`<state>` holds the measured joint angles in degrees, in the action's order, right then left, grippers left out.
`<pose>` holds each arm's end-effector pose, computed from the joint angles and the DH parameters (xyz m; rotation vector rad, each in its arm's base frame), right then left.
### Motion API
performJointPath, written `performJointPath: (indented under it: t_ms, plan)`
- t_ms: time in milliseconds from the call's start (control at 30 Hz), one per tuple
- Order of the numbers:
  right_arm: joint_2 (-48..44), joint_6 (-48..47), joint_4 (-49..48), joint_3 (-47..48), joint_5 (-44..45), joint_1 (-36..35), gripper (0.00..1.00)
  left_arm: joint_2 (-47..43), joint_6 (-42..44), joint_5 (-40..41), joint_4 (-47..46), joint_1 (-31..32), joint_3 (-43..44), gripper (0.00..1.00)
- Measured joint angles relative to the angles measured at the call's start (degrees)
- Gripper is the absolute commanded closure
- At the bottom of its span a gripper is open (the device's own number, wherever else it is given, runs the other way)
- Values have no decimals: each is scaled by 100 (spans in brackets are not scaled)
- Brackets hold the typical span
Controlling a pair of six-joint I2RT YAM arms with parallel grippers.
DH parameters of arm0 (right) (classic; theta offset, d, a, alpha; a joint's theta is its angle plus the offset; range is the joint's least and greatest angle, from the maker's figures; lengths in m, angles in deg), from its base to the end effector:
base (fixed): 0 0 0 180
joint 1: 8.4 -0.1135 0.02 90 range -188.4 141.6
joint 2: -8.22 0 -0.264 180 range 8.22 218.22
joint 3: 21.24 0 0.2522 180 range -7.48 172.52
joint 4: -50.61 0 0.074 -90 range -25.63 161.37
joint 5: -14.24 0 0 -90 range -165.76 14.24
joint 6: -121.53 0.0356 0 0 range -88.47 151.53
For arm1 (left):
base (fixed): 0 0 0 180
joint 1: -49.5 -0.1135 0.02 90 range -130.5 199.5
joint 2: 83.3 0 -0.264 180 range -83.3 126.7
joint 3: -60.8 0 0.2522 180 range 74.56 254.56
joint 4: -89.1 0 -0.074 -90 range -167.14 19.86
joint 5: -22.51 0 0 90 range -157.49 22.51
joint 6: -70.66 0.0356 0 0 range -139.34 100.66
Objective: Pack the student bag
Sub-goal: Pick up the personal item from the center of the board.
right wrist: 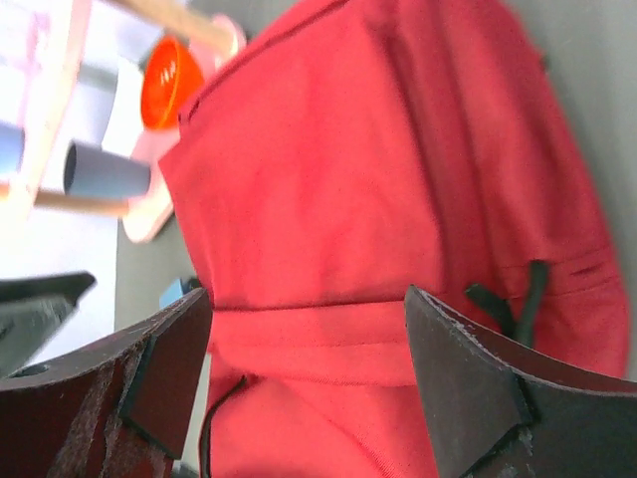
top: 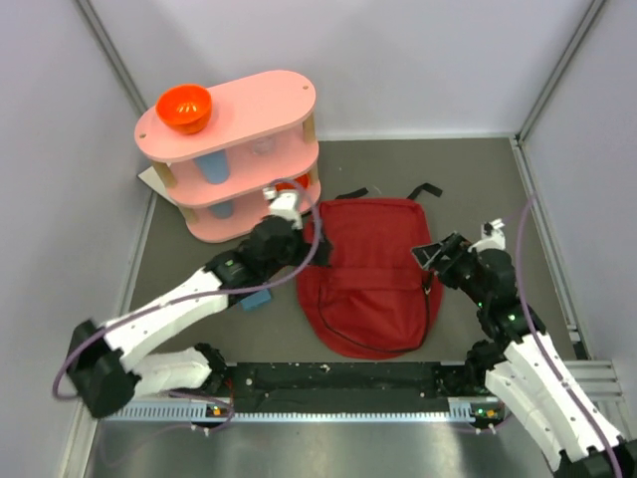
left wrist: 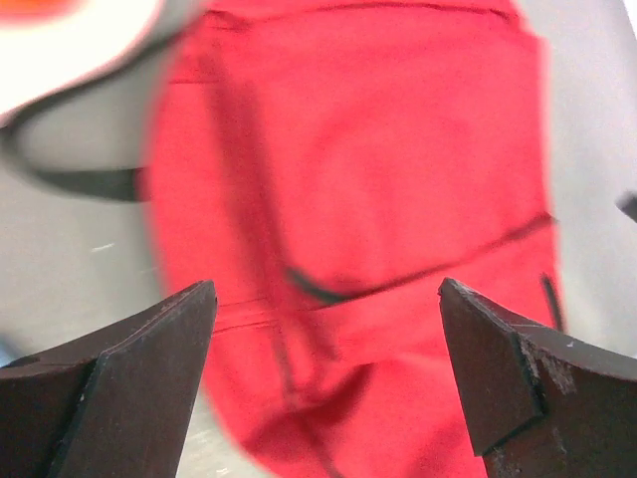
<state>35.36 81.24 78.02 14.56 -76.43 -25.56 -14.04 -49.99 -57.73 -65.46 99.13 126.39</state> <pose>0.1319 0.0412 0.2367 0.5469 1.9030 0.7915 0.1817 -0.2045 0.2912 0.2469 2.1285 -0.6712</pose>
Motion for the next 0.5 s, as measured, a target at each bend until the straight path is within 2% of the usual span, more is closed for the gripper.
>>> performJointPath:
  t_ms: [100, 300, 500]
  plan:
    - [1021, -151, -251, 328, -546, -240, 22, -964, -221, 382, 330, -820, -669, 2]
    - [2745, -533, -660, 1360, -588, -2017, 21, -1821, -656, 431, 990, -2057, -1611, 2]
    - [4345, -557, -1589, 2157, -710, -2907, 21, -2155, -922, -525, 977, -3620, -2371, 2]
